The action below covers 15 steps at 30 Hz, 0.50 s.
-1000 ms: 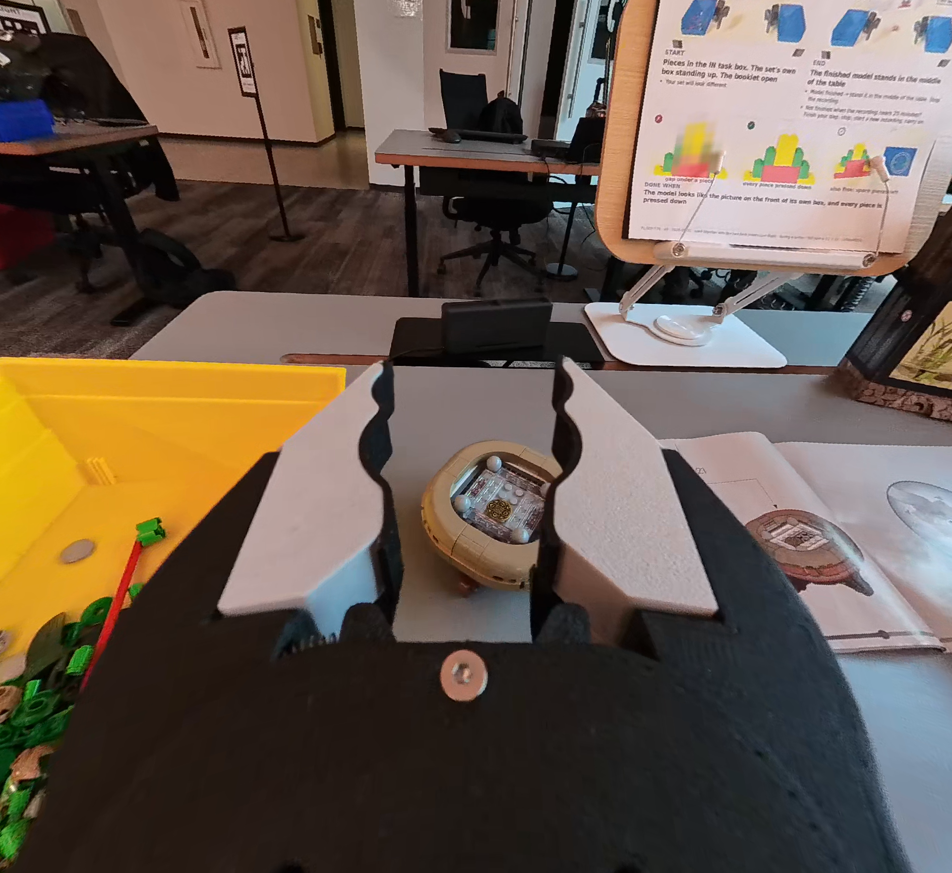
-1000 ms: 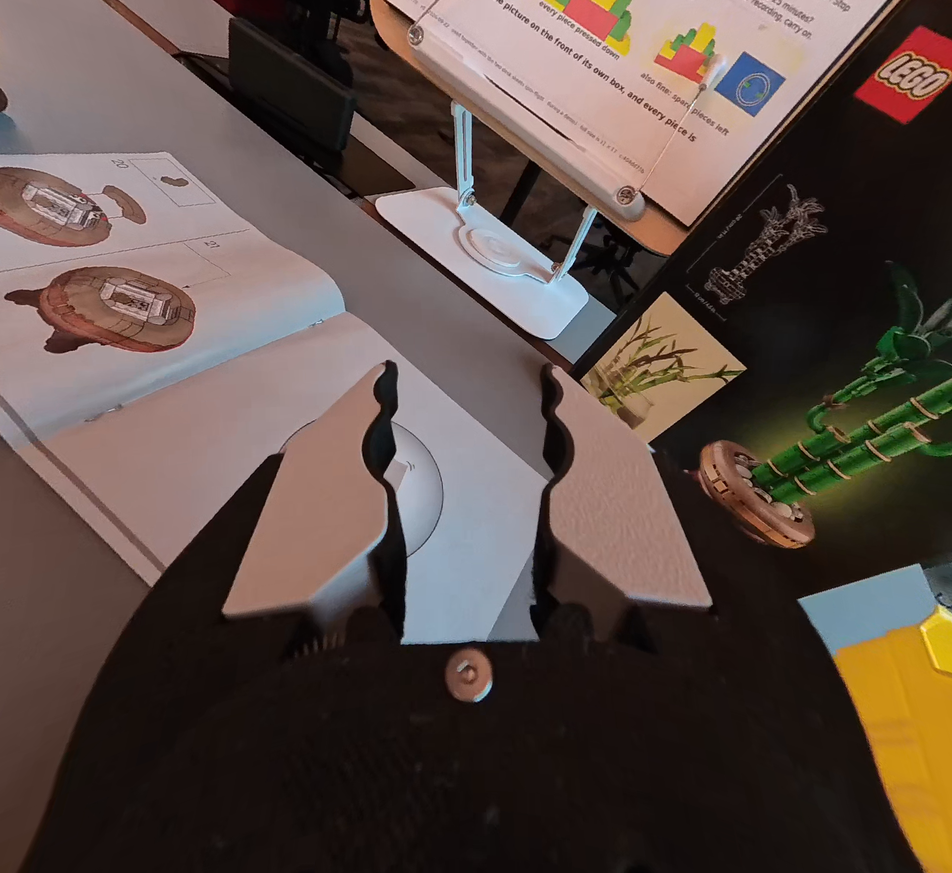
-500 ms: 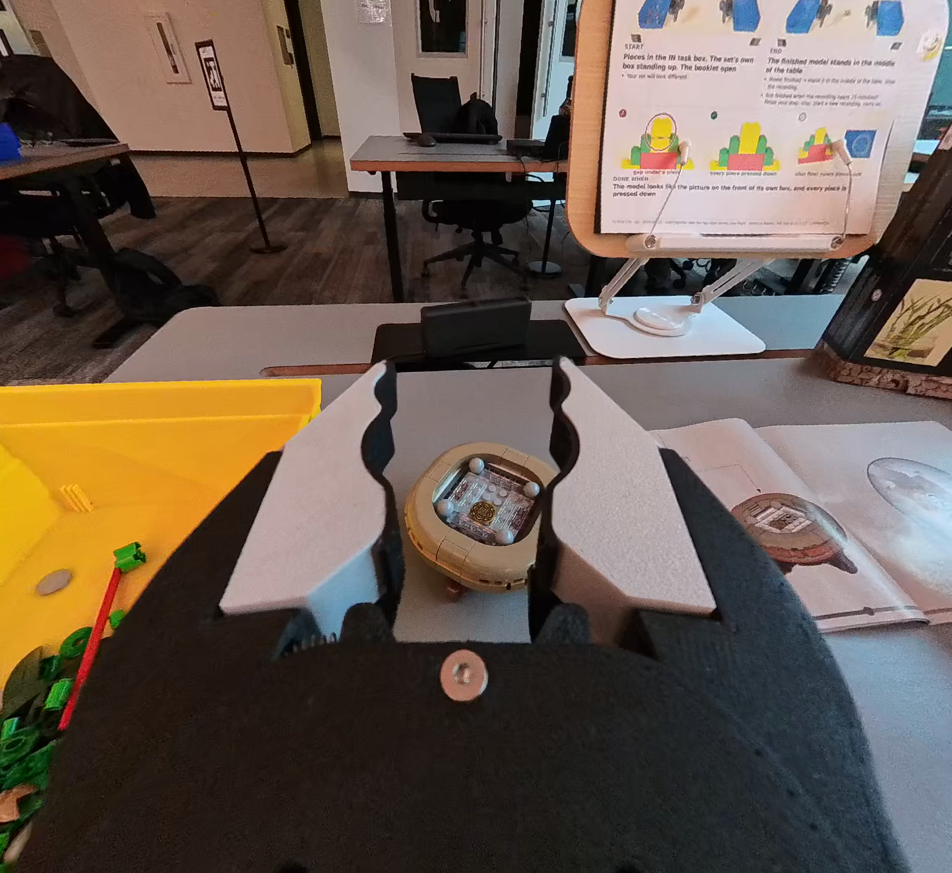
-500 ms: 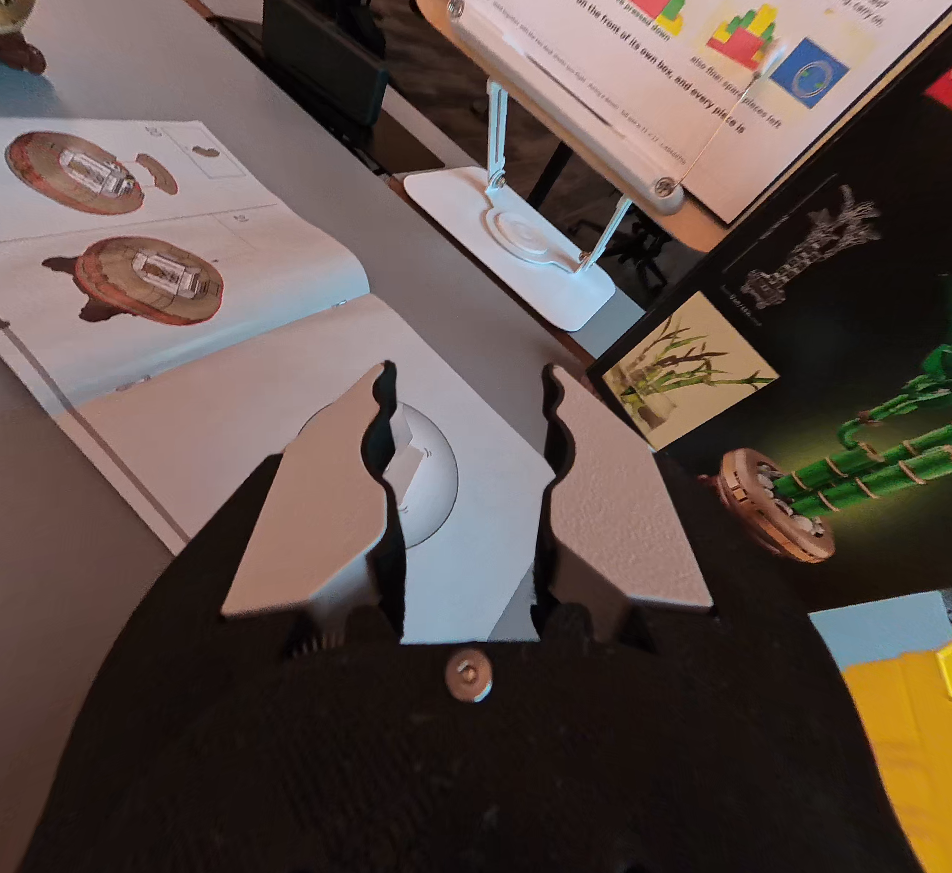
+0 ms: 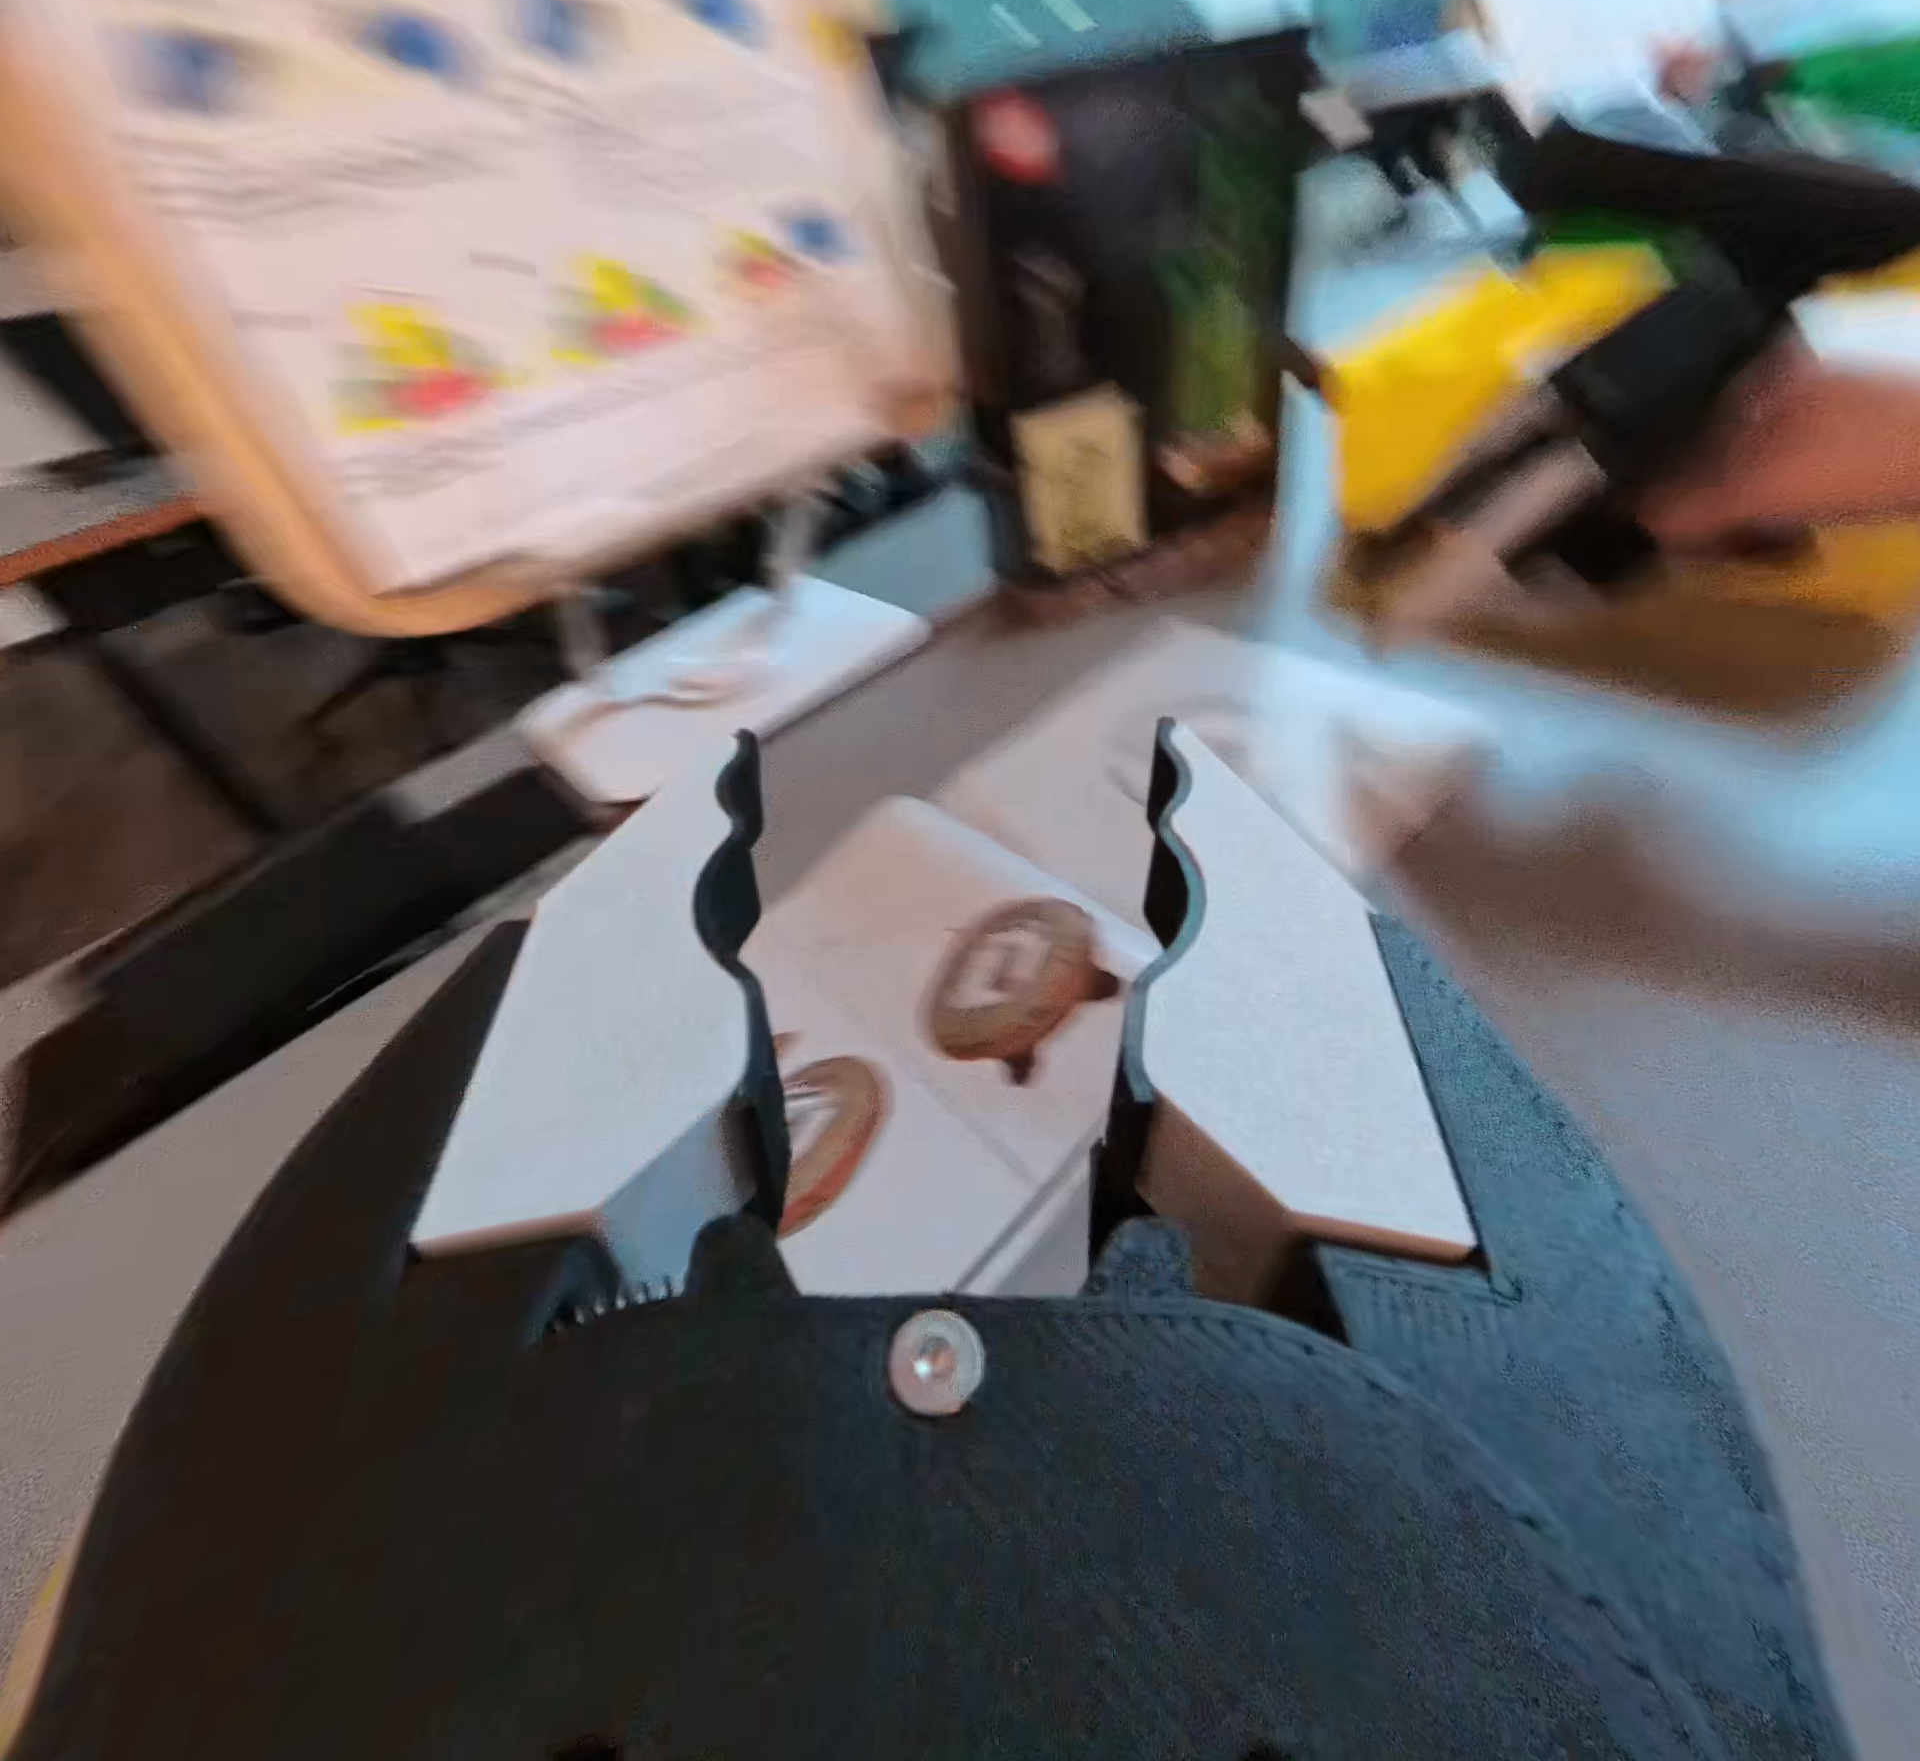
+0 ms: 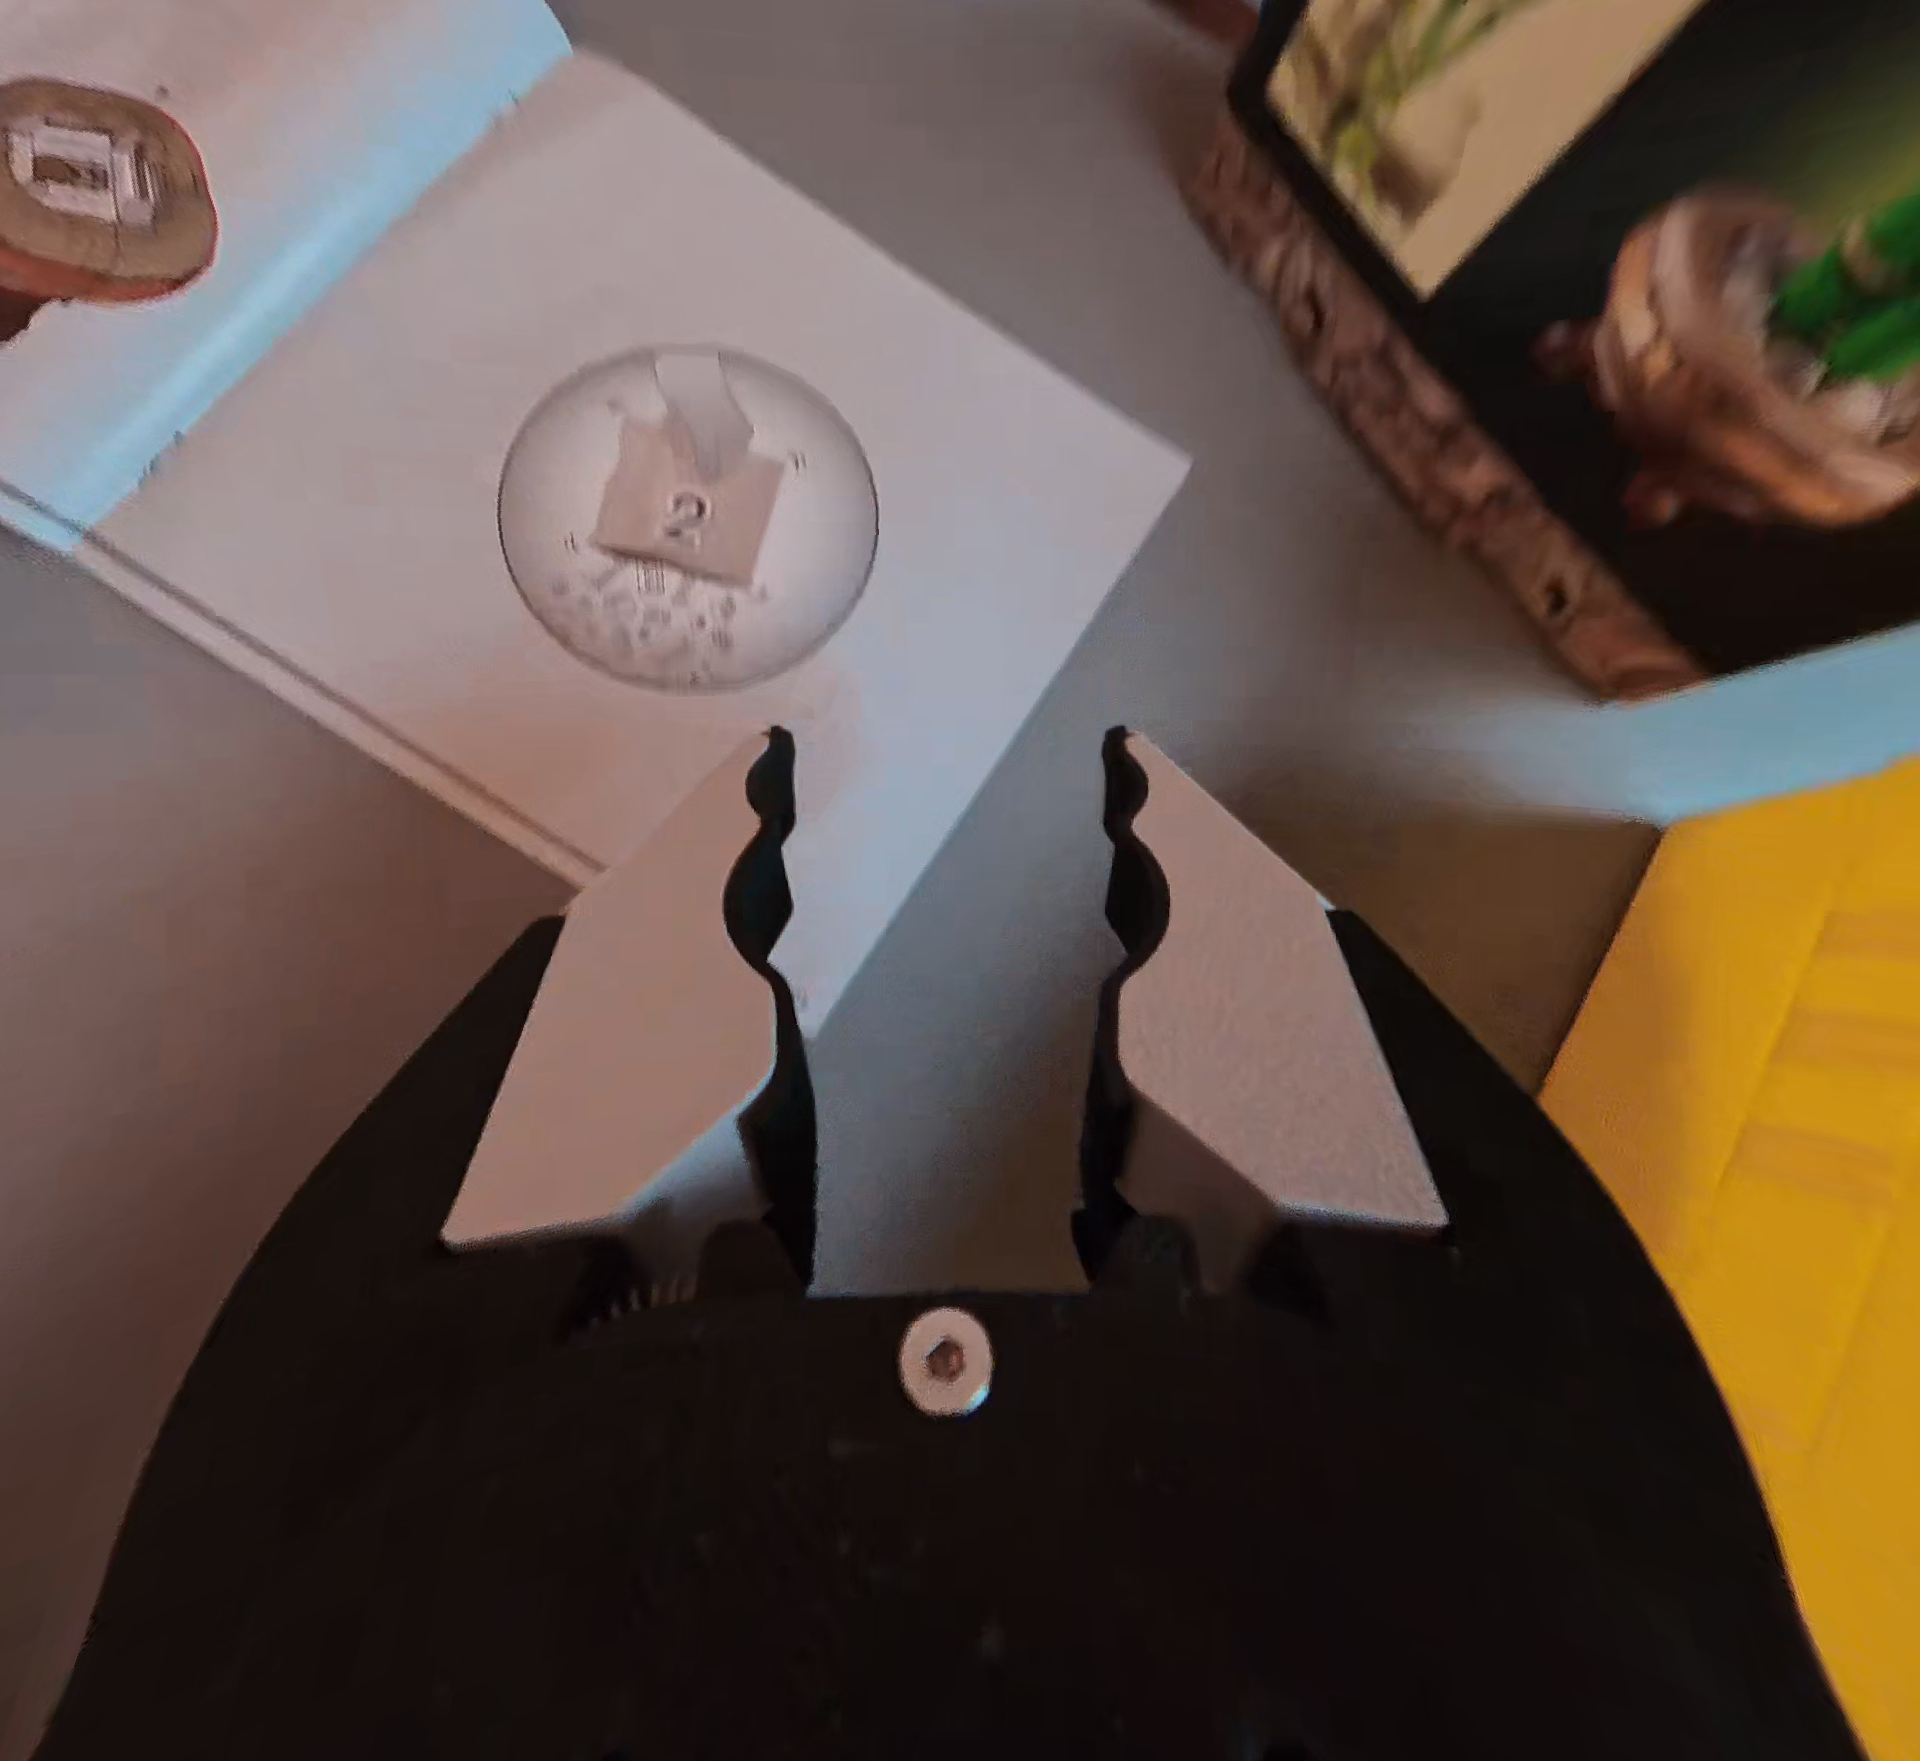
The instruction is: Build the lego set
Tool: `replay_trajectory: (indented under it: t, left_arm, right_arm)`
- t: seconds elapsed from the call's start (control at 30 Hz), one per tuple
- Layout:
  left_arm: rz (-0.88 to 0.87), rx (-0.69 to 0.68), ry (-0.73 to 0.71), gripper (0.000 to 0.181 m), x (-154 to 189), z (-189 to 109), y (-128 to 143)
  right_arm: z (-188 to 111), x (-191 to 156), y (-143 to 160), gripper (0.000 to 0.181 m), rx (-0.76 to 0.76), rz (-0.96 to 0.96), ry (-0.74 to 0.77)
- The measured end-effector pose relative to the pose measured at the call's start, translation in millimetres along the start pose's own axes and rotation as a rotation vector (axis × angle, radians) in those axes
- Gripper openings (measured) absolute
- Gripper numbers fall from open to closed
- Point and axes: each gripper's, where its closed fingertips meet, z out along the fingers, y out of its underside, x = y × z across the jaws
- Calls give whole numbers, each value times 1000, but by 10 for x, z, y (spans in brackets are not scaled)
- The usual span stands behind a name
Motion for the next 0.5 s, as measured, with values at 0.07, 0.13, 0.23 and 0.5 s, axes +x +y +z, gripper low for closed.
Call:
replay_trajectory:
  t: [0.07, 0.13, 0.23, 0.5]
  left_arm:
    - [153, -171, 207, 73, 598, 357, 213]
    - [302, -243, 309, 71, 951, 625, 355]
    - [405, -422, 410, 68, 1133, 871, 728]
    - [404, -585, 547, 53, 1083, 957, 1200]
  right_arm:
    - [-36, 7, 192, 60, -69, 47, -54]
    - [-51, -21, 316, 59, -113, 90, -101]
    - [-65, -161, 452, 61, -174, 87, -172]
    - [-57, -189, 443, 60, -179, 61, -178]
